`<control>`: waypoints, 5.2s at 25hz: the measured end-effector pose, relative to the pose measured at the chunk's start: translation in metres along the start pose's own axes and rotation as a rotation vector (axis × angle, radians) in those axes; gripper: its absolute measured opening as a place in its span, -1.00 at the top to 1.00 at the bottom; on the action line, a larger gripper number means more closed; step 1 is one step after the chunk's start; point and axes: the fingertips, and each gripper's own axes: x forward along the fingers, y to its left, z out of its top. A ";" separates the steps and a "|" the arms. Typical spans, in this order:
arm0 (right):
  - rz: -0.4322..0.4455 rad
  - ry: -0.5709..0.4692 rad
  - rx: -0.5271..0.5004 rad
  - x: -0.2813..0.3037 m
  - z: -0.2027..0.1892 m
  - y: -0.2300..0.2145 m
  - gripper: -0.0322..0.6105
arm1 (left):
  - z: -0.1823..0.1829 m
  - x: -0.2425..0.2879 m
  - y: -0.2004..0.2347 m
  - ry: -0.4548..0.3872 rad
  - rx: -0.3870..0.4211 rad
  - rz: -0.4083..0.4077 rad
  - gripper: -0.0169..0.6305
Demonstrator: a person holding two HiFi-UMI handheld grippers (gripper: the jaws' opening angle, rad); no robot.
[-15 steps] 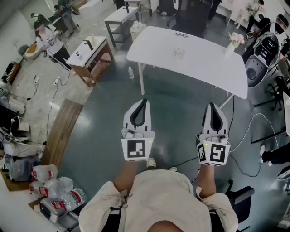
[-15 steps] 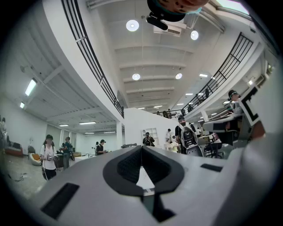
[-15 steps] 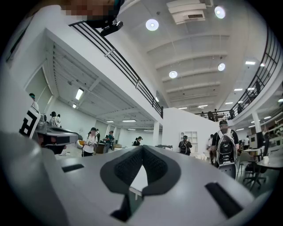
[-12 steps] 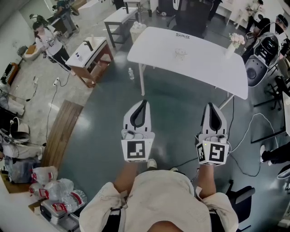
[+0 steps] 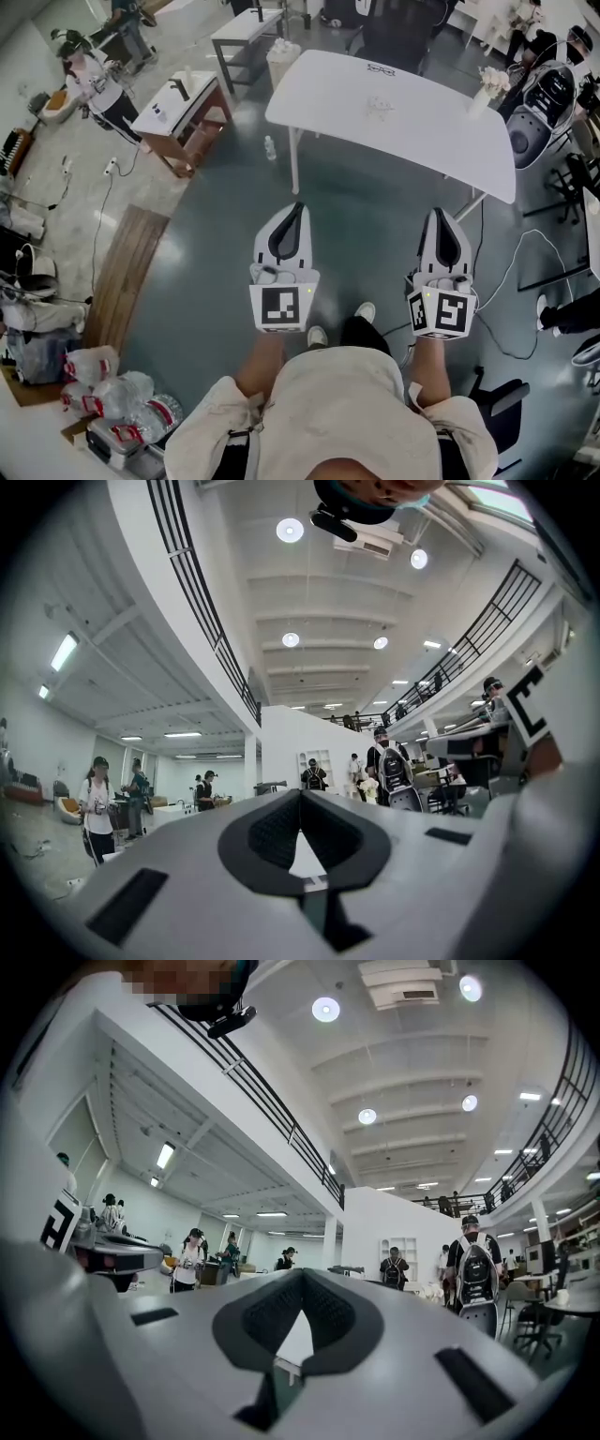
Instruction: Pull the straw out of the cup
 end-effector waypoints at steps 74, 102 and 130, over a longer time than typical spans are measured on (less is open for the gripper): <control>0.166 0.359 0.115 0.467 -0.274 -0.173 0.80 | -0.184 0.532 -0.013 0.193 -0.066 -0.088 0.93; 0.214 0.665 0.106 0.514 -0.422 -0.140 0.74 | -0.282 0.601 0.011 0.331 -0.132 -0.176 0.93; 0.203 0.484 0.084 0.438 -0.336 -0.169 0.83 | -0.190 0.522 -0.041 0.208 -0.032 -0.143 0.93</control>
